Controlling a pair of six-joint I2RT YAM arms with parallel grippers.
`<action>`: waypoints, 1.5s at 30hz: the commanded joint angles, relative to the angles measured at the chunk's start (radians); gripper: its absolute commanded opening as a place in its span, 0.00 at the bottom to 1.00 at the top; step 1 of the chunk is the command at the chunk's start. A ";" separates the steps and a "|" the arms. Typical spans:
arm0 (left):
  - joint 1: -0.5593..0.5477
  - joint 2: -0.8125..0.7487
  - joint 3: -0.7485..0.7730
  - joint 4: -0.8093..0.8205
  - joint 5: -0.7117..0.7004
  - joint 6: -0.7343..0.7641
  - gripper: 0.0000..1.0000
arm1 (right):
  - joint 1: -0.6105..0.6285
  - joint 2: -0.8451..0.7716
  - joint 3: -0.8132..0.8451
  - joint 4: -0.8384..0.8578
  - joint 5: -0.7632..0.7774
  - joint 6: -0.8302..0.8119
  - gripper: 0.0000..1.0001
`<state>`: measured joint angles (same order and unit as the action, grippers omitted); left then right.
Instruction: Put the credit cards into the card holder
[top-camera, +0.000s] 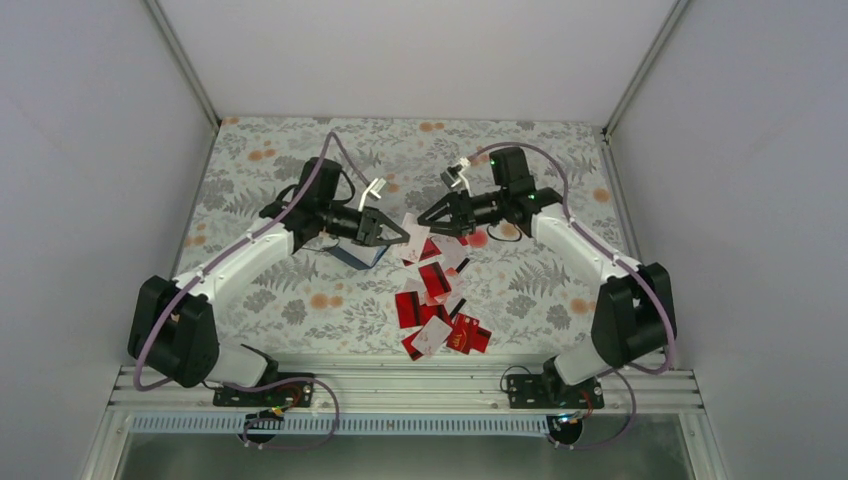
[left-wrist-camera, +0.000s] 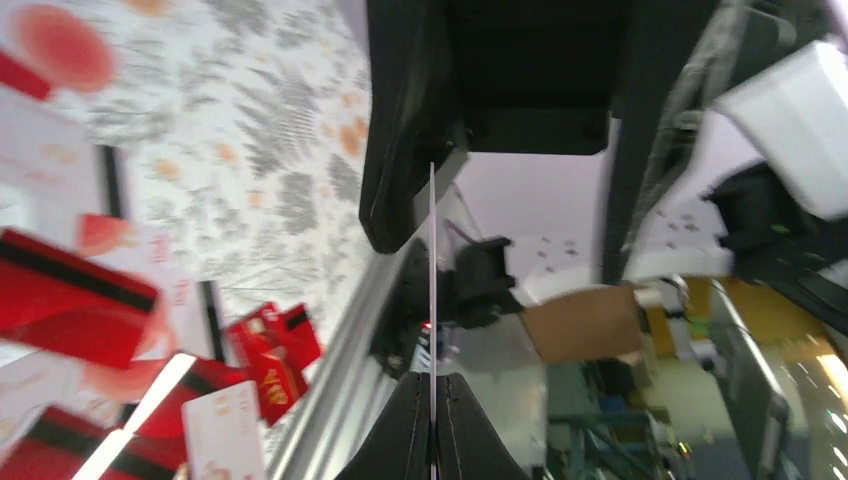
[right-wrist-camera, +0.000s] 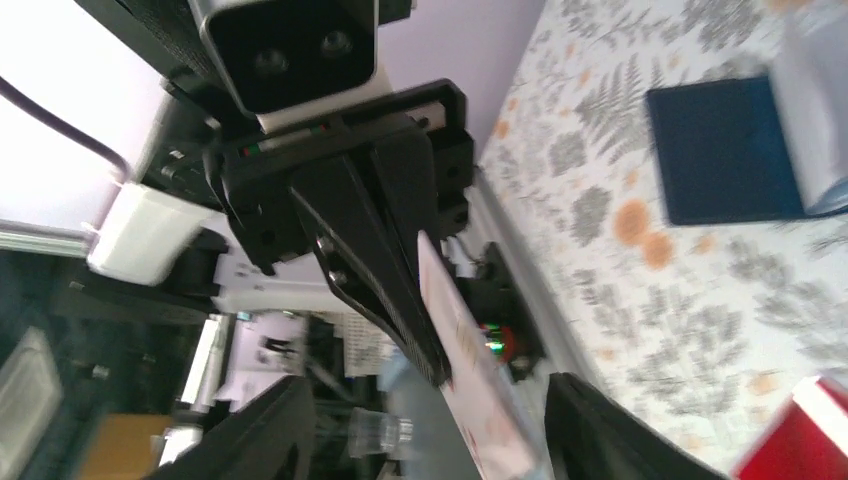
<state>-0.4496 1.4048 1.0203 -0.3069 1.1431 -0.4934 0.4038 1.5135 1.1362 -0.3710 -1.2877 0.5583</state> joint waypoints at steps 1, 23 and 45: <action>0.051 -0.073 0.019 -0.202 -0.287 0.066 0.02 | 0.009 0.047 0.047 -0.151 0.139 -0.131 0.65; 0.097 -0.320 -0.154 -0.646 -1.095 -0.015 0.02 | 0.156 0.620 0.441 -0.078 0.428 -0.110 0.65; 0.097 -0.236 -0.212 -0.544 -1.035 0.008 0.02 | 0.222 0.715 0.415 -0.077 0.418 -0.060 0.68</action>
<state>-0.3557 1.1728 0.8021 -0.8871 0.0906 -0.4973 0.6022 2.1952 1.5707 -0.4454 -0.8673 0.4892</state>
